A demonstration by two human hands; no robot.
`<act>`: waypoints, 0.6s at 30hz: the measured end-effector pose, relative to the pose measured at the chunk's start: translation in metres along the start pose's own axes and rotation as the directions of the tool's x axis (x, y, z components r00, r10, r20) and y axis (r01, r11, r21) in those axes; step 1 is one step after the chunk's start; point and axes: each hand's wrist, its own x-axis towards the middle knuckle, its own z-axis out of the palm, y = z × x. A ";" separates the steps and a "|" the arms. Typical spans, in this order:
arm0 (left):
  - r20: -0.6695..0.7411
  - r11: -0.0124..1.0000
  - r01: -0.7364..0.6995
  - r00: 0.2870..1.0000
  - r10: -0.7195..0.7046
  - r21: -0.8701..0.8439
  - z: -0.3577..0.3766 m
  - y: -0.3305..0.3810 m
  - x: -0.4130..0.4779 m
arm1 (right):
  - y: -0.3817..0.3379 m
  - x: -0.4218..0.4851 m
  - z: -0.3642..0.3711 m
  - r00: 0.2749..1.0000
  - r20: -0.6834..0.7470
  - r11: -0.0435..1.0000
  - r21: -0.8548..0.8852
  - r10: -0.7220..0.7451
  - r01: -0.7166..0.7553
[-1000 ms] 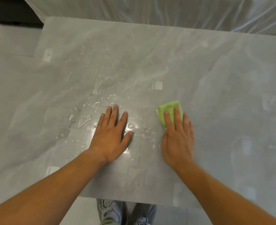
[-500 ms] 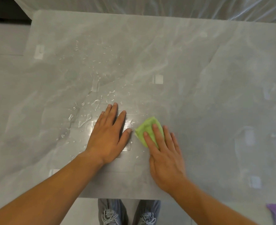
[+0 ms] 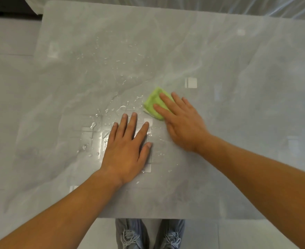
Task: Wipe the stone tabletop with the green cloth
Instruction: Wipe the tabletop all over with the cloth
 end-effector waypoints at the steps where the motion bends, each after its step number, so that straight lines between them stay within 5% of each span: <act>1: -0.002 1.000 -0.001 1.000 0.001 -0.003 -0.001 -0.001 0.000 | 0.013 0.004 -0.003 1.000 -0.018 1.000 -0.001 0.018 -0.018; 5: 0.015 1.000 -0.010 1.000 0.010 -0.014 -0.001 -0.002 0.001 | 0.009 0.018 -0.007 0.927 -0.096 0.931 0.086 0.363 -0.355; 11: 0.039 0.999 -0.027 0.999 0.028 -0.024 -0.008 -0.001 -0.003 | -0.030 -0.079 0.018 0.994 -0.056 0.995 0.053 0.093 -0.090; 18: 0.091 0.996 -0.063 0.994 0.057 0.058 -0.003 -0.003 -0.030 | -0.038 -0.107 0.016 0.838 -0.152 0.851 0.145 0.524 -0.505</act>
